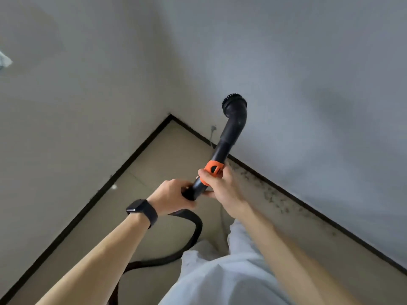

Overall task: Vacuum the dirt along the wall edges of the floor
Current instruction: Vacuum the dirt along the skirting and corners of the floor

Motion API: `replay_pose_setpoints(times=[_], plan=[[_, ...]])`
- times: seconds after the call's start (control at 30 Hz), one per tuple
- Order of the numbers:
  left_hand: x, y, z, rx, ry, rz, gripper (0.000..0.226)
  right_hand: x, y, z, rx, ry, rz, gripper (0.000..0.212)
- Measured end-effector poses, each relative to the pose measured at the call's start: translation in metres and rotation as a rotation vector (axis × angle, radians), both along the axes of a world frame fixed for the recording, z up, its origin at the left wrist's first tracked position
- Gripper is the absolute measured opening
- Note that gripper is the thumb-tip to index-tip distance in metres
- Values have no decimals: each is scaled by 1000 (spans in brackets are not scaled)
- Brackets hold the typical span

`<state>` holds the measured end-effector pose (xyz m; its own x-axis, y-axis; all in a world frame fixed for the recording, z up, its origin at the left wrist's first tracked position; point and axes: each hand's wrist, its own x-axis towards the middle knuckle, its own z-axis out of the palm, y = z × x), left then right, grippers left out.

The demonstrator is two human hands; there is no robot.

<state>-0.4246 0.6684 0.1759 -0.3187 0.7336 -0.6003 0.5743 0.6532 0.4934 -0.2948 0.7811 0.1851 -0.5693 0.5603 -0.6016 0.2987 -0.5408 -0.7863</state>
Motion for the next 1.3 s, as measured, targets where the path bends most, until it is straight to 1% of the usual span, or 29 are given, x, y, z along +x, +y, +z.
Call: replay_pose_setpoints(times=[0.07,0.17,0.23,0.33,0.43,0.53,0.7,0.9,0.97,1.03,1.17,1.3], plan=[[23,21,-14,-75,0,-119,34,35,3,-19,-103,-43,-127,46],[62,50,-32,-154,13,-248,38,85,17,-46,-245,-86,-285,41],[88,72,-42,-196,7,-295,38,119,30,-61,-366,-64,-376,42],[132,102,-56,-254,27,-305,36,169,52,-83,-485,-48,-438,42],[185,126,-71,-306,41,-264,37,216,78,-103,-532,-76,-434,33],[239,144,-85,-320,44,-230,35,260,105,-121,-545,-129,-374,41],[304,169,-104,-351,33,-217,28,319,134,-145,-561,-196,-317,44],[338,174,-157,-401,-1,-135,30,340,150,-195,-533,-317,-233,43],[338,175,-183,-400,-23,-89,32,335,153,-220,-511,-358,-192,47],[334,179,-216,-403,-50,-60,31,327,160,-249,-473,-391,-149,48],[321,183,-294,-378,-78,23,23,299,175,-314,-361,-418,-54,37],[294,177,-370,-309,2,40,21,263,177,-386,-322,-425,-8,32]])
